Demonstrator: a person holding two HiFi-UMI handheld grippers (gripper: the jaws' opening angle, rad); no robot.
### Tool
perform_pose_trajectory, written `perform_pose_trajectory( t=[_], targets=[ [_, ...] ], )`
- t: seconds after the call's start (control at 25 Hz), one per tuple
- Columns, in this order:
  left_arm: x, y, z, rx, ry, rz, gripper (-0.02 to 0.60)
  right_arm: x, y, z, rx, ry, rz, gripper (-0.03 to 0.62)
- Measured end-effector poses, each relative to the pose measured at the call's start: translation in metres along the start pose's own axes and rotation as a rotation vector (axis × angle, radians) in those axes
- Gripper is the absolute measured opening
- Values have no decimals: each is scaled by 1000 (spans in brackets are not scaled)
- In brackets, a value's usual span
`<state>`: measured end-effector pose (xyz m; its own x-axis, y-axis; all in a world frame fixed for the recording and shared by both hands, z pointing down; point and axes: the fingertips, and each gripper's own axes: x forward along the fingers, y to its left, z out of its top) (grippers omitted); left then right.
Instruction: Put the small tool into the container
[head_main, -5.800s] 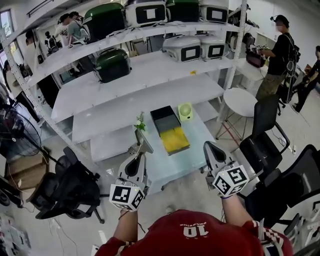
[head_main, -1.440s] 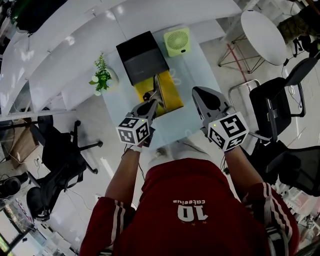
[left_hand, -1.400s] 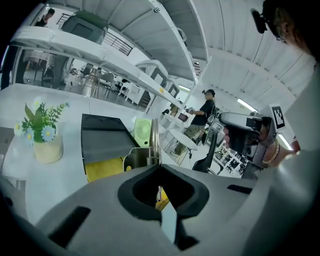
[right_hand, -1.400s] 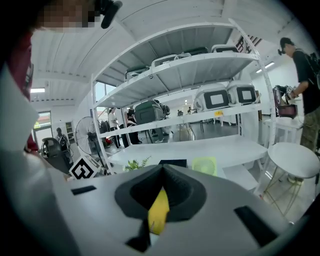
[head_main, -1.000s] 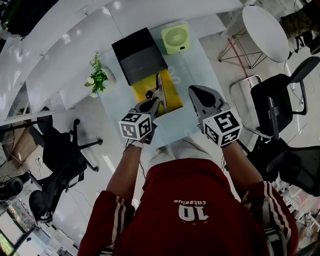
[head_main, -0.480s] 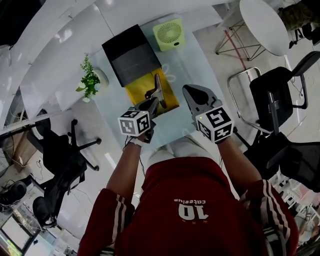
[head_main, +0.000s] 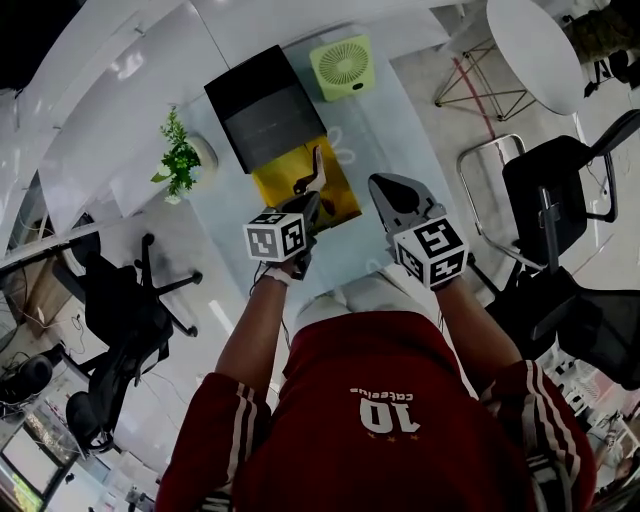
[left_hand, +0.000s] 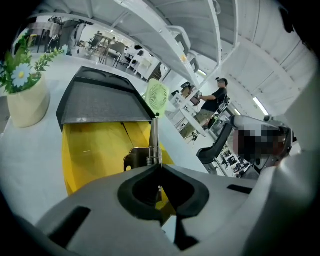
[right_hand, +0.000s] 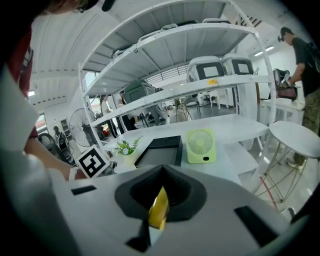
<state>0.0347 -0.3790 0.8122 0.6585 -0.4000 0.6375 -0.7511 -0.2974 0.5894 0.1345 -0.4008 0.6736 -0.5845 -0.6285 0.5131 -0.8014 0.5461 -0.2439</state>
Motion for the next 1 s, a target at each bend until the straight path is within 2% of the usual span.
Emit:
perform_pose_trajectory(
  t=[0.16, 0.4, 0.92, 1.0],
  targets=[
    [3, 7, -1, -5, 9, 18, 11, 3, 4, -2, 6, 6, 8, 5],
    [11, 20, -5, 43, 50, 82, 35, 11, 5, -9, 10, 21, 15, 5],
    [16, 31, -13, -8, 101, 66, 55, 17, 14, -12, 28, 29, 12, 6],
    [14, 31, -12, -11, 111, 57, 77, 16, 16, -12, 32, 29, 9, 5]
  ],
)
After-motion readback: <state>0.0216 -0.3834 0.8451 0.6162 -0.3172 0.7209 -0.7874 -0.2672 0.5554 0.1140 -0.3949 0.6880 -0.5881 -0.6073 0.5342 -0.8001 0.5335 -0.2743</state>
